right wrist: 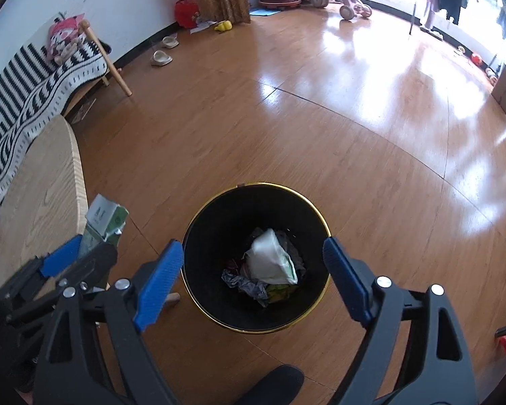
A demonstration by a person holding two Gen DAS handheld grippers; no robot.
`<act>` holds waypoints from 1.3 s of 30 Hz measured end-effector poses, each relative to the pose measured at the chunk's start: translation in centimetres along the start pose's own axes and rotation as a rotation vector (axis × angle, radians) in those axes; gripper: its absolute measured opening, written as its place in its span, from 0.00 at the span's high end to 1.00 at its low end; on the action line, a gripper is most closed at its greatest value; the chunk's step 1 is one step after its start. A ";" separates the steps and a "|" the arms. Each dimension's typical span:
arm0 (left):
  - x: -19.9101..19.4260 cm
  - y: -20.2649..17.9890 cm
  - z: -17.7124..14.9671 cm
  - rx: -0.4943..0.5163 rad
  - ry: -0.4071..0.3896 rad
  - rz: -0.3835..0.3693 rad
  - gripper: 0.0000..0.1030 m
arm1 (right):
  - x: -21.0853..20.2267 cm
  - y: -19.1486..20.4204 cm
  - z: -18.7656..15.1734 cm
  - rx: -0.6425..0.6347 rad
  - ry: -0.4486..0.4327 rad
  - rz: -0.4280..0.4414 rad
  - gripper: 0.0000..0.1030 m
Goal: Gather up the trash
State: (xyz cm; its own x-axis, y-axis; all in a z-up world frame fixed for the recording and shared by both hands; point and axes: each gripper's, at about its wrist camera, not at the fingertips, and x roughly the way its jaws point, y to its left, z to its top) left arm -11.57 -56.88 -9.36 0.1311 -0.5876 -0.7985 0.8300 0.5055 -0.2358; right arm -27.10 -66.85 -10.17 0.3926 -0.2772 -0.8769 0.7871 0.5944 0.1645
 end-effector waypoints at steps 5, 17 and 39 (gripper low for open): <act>0.5 -0.7 0.0 0.007 0.001 -0.022 0.44 | -0.9 -1.0 0.0 0.047 -0.031 -0.031 0.18; 2.4 -0.8 1.2 -0.038 -0.031 -0.089 0.22 | -4.5 -3.1 0.3 0.146 -0.135 -0.071 0.11; -19.2 21.9 -3.9 -0.216 -0.157 0.463 0.07 | -7.5 21.4 -1.7 -0.306 -0.157 0.201 0.08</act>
State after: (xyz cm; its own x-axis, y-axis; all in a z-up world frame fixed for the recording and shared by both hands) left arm 2.03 -32.04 -1.31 0.5500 -0.3516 -0.7576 0.5381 0.8429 -0.0006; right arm -14.03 -50.78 -0.79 0.6114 -0.2304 -0.7570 0.5182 0.8396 0.1631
